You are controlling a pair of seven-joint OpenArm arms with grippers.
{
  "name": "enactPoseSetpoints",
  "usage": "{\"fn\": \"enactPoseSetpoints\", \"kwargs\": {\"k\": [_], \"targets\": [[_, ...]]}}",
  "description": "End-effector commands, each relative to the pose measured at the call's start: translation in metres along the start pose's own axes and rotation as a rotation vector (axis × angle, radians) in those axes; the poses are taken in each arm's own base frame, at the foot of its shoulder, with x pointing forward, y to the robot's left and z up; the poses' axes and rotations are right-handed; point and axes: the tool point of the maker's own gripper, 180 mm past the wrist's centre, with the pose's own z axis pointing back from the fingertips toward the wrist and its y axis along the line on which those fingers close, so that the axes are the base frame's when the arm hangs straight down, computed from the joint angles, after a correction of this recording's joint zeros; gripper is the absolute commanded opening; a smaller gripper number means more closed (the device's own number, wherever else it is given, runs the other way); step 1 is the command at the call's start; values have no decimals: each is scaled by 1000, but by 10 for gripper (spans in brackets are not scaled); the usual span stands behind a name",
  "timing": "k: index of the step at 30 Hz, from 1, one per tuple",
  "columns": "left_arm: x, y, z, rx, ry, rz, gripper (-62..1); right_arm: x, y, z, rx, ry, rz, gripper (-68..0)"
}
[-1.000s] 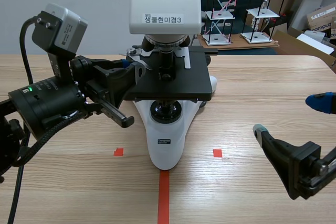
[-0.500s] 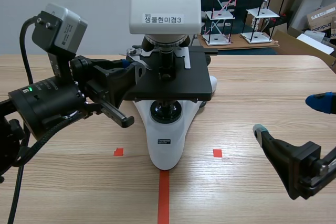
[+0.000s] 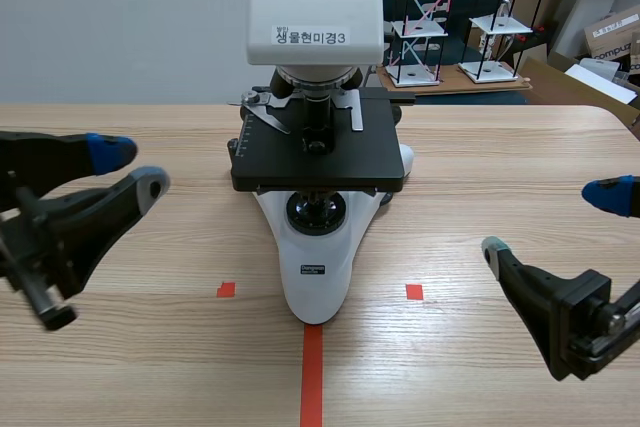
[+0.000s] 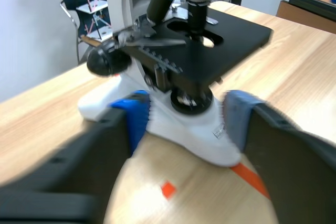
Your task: Return to the home posture
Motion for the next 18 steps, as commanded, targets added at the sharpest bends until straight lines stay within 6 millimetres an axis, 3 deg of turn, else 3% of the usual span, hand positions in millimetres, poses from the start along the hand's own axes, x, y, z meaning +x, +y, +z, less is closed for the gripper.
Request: {"fn": "enactPoseSetpoints", "kwargs": {"k": [1, 4, 6, 11, 18], "targets": [[5, -6, 10, 18, -31, 42, -185, 8, -3, 0, -7, -27, 10, -6], [3, -8, 33, 58, -52, 78, -35, 8, -3, 0, -7, -26, 11, -6], [5, -12, 44, 68, -74, 78, 14, 8, -3, 0, -7, -27, 11, -6], [-1, -24, 55, 60, -54, 33, 14, 8, -3, 0, -7, -27, 11, -6], [-2, -21, 55, 85, -52, 19, 14, 8, -3, 0, -7, -26, 11, -6]]}}
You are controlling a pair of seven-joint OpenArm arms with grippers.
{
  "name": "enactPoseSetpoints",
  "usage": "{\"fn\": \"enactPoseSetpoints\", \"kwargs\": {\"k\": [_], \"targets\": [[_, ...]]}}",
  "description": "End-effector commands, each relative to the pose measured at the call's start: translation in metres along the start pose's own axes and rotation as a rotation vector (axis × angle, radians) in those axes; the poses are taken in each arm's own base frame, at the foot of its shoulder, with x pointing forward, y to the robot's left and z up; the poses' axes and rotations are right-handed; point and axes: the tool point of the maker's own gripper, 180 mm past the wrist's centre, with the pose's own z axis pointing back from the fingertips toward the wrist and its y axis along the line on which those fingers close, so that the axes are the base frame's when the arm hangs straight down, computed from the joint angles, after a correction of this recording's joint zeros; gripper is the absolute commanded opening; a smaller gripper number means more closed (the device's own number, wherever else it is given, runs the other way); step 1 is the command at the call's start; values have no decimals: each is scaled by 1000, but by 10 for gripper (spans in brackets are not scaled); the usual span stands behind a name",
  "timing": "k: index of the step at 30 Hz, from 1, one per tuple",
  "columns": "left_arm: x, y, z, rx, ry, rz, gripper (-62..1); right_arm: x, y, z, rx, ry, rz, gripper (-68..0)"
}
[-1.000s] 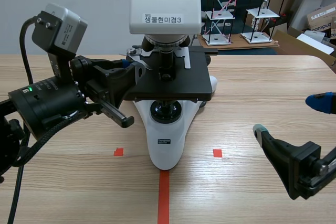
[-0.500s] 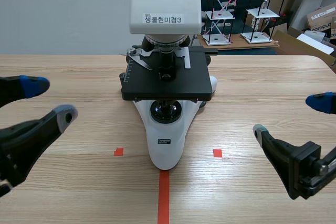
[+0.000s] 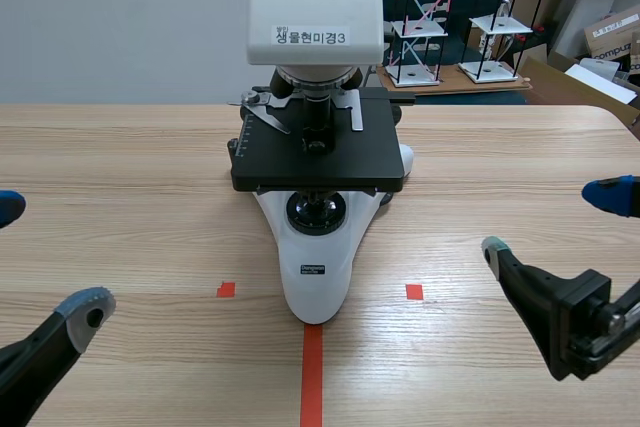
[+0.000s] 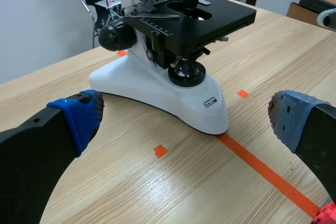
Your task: Return to the home posture
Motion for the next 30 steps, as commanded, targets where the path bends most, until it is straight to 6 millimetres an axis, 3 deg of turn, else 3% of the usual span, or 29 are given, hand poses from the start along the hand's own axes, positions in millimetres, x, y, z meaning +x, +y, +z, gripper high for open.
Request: {"fn": "enactPoseSetpoints", "kwargs": {"k": [1, 30], "targets": [[7, 0, -3, 4, -37, 10, 14, 8, -3, 0, -7, -26, 10, -6], [2, 12, -3, 69, -2, -100, 14, 8, -3, 0, -7, -26, 10, -6]]}}
